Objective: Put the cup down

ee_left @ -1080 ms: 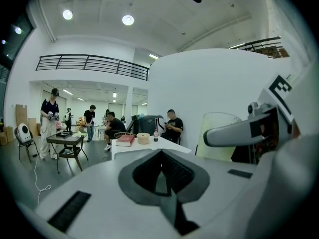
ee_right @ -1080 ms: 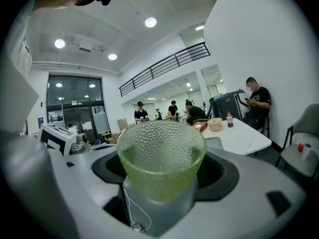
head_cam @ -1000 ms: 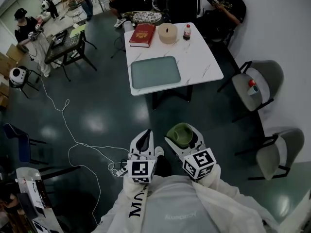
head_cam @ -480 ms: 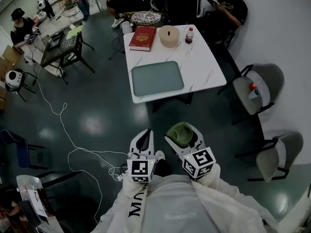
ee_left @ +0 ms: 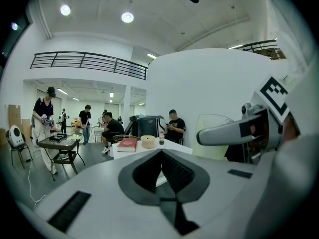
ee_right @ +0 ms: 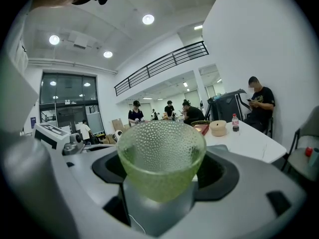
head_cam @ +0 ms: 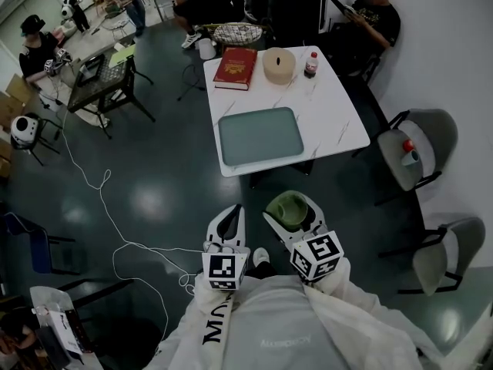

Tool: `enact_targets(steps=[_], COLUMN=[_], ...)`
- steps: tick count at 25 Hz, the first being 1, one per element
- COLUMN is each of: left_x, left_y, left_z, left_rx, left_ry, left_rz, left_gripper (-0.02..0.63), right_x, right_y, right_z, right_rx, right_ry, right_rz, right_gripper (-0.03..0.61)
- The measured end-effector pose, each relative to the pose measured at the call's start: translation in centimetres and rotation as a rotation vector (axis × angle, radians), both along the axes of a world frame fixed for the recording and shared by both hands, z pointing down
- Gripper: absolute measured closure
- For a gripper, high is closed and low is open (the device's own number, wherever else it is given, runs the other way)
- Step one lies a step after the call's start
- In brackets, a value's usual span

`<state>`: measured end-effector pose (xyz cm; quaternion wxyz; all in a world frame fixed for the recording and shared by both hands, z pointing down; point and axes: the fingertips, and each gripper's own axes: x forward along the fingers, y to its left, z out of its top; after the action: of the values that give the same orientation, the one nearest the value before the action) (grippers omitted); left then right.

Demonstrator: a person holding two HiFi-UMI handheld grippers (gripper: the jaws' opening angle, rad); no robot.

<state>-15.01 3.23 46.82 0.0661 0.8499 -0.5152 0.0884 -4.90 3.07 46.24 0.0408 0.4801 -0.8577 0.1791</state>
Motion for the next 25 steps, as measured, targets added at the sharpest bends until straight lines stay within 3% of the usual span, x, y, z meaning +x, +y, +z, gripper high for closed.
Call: enact_targets(steps=[11,25], left_x=[-0.4,0.1], left_y=[-1.7,-2.9], left_z=[0.6,0.8], left_rx=[-0.008,-0.008], left_ry=[-0.007,-0.005], left_rz=[0.026,0.027], left_gripper=[0.603,0.603], right_x=[-0.6,1.9], right_y=[-1.8,-3.6], right_z=[0.7,0.4], right_rx=[-0.008,0.001], right_ry=[-0.016,-0.007], right_rz=[0.025,0.077], right_gripper=[0.19,0.19])
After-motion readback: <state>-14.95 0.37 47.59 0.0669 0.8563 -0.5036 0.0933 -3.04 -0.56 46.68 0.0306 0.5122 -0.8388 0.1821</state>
